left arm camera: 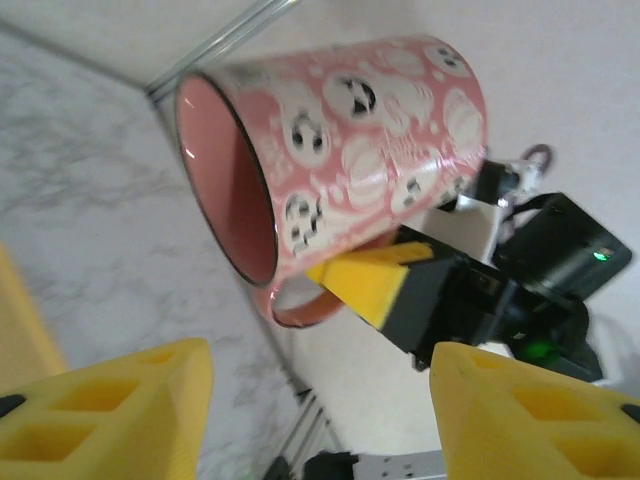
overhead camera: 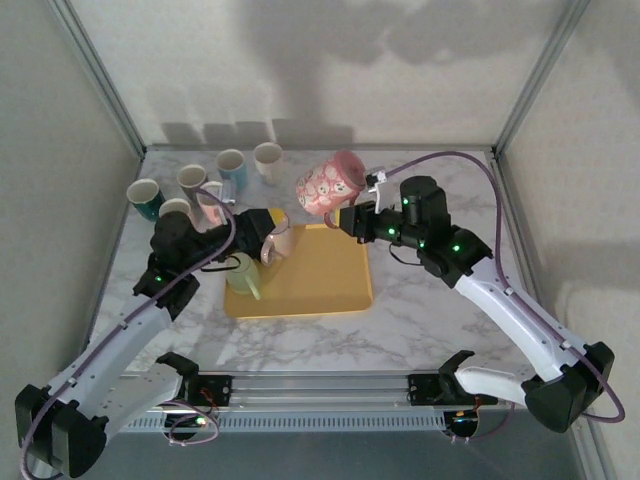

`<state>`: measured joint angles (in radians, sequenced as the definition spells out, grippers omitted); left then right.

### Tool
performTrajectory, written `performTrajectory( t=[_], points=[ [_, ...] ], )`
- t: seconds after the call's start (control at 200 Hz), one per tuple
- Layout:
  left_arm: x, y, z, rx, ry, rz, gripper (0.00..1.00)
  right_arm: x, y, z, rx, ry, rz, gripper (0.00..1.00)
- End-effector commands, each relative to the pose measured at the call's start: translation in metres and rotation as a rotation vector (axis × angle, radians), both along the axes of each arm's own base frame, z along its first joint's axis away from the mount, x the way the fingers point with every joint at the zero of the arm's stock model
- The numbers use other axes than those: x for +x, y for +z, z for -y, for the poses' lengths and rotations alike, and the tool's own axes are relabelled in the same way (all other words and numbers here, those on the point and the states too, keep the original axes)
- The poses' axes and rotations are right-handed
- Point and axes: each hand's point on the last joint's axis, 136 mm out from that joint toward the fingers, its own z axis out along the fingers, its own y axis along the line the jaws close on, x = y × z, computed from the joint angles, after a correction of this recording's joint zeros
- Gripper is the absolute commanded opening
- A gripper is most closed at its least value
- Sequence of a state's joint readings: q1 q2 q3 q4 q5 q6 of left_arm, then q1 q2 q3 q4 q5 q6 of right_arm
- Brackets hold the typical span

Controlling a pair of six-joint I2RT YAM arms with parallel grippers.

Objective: Turn the mug right side up

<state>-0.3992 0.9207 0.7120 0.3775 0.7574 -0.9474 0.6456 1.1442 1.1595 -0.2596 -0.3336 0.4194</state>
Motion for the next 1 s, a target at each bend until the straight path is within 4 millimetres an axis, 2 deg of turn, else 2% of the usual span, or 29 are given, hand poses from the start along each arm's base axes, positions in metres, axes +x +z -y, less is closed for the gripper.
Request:
performTrajectory(
  t=[0.0, 0.22, 0.376, 0.606, 0.996],
  points=[
    [-0.010, 0.049, -0.001, -0.228, 0.026, 0.122, 0.60, -0.005, 0.108, 0.002, 0.326, 0.040, 0.192, 0.00],
    [-0.015, 0.058, 0.028, -0.246, -0.007, 0.142, 0.65, 0.005, 0.135, 0.003, 0.502, 0.057, 0.172, 0.00],
    [-0.006, 0.064, 0.037, -0.294, -0.018, 0.105, 0.67, 0.005, 0.144, 0.001, 0.559, 0.080, 0.162, 0.00],
    [0.002, 0.090, 0.043, -0.332, -0.016, 0.167, 0.68, 0.005, 0.146, 0.000, 0.610, 0.093, 0.141, 0.00],
    [0.017, 0.085, 0.060, -0.313, -0.027, 0.156, 0.68, 0.007, 0.140, 0.000, 0.680, 0.099, 0.084, 0.00]
  ],
)
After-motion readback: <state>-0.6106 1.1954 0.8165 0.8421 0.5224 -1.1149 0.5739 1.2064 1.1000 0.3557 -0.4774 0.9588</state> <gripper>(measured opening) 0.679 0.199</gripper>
